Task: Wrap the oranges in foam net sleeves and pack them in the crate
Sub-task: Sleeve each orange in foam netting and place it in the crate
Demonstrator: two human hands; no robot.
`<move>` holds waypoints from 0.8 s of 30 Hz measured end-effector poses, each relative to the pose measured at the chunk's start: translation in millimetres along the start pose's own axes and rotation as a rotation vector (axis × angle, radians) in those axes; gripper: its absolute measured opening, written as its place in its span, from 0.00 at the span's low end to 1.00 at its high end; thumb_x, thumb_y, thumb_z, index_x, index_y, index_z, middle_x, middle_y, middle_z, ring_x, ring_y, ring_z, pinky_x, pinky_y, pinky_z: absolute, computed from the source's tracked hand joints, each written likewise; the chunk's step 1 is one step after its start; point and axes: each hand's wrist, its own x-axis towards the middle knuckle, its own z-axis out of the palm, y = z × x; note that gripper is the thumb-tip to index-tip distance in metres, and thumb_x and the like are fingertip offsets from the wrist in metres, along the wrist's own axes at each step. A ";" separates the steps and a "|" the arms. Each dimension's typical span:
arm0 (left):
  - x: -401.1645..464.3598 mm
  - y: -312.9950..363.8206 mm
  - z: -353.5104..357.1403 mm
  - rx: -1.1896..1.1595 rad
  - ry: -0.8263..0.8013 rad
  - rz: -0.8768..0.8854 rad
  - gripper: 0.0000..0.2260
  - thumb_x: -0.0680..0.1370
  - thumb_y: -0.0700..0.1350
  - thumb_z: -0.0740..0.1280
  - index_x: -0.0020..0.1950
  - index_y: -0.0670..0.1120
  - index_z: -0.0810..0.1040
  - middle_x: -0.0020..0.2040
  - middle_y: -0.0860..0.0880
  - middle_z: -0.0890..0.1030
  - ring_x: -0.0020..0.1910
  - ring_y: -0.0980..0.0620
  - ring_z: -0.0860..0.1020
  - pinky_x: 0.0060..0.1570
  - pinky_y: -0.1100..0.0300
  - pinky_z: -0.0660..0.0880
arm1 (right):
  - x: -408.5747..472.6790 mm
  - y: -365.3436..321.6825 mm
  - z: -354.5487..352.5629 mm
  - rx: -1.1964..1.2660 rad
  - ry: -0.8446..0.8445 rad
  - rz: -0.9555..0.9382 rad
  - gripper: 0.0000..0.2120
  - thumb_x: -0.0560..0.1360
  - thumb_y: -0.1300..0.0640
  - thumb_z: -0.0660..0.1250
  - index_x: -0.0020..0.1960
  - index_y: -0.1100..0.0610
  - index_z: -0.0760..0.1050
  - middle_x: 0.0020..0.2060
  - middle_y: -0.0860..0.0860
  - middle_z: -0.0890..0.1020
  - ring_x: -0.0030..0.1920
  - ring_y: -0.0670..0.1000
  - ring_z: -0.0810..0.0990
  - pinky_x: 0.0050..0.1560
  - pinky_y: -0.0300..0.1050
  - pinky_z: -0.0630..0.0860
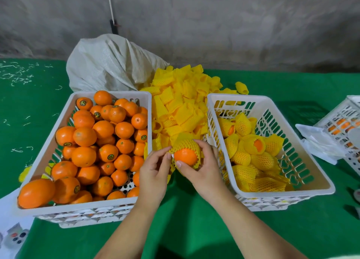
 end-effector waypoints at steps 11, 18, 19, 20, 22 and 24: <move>-6.8 5.9 -3.2 0.130 -0.080 0.205 0.11 0.82 0.51 0.69 0.63 0.61 0.79 0.55 0.60 0.78 0.56 0.52 0.80 0.52 0.68 0.75 | -18.7 -8.5 11.3 0.159 0.085 0.158 0.34 0.65 0.34 0.71 0.69 0.39 0.70 0.59 0.34 0.76 0.55 0.31 0.77 0.54 0.33 0.76; -8.9 -0.9 -4.2 0.253 -0.128 0.358 0.14 0.81 0.38 0.71 0.67 0.45 0.84 0.51 0.55 0.75 0.52 0.58 0.78 0.52 0.70 0.72 | -18.2 -9.4 21.0 0.269 0.099 0.168 0.23 0.77 0.51 0.75 0.65 0.36 0.69 0.60 0.40 0.77 0.55 0.35 0.80 0.53 0.33 0.77; -9.3 -1.2 -4.2 0.255 -0.131 0.368 0.14 0.81 0.39 0.70 0.67 0.44 0.84 0.50 0.55 0.75 0.51 0.59 0.77 0.51 0.70 0.71 | -18.2 -9.1 21.1 0.264 0.098 0.172 0.23 0.76 0.50 0.75 0.64 0.36 0.68 0.60 0.40 0.77 0.56 0.36 0.80 0.55 0.35 0.78; -9.5 -1.2 -4.5 0.238 -0.126 0.365 0.13 0.82 0.41 0.70 0.67 0.44 0.84 0.49 0.56 0.75 0.50 0.59 0.77 0.50 0.71 0.71 | -18.4 -8.9 21.0 0.257 0.101 0.173 0.23 0.75 0.49 0.76 0.65 0.36 0.69 0.61 0.42 0.77 0.57 0.38 0.80 0.57 0.37 0.78; -9.4 -2.1 -5.6 0.180 -0.093 0.324 0.13 0.82 0.44 0.69 0.65 0.45 0.85 0.48 0.57 0.74 0.49 0.57 0.77 0.50 0.70 0.71 | -18.3 -6.9 20.4 0.240 0.126 0.155 0.26 0.73 0.48 0.77 0.66 0.40 0.70 0.62 0.46 0.78 0.59 0.43 0.81 0.60 0.42 0.79; -9.2 -3.3 -5.7 0.121 -0.043 0.270 0.11 0.82 0.42 0.70 0.63 0.49 0.85 0.48 0.55 0.75 0.49 0.56 0.77 0.51 0.68 0.72 | -17.0 -3.4 20.2 0.211 0.134 0.135 0.30 0.71 0.47 0.78 0.68 0.45 0.70 0.63 0.49 0.77 0.60 0.47 0.81 0.60 0.45 0.79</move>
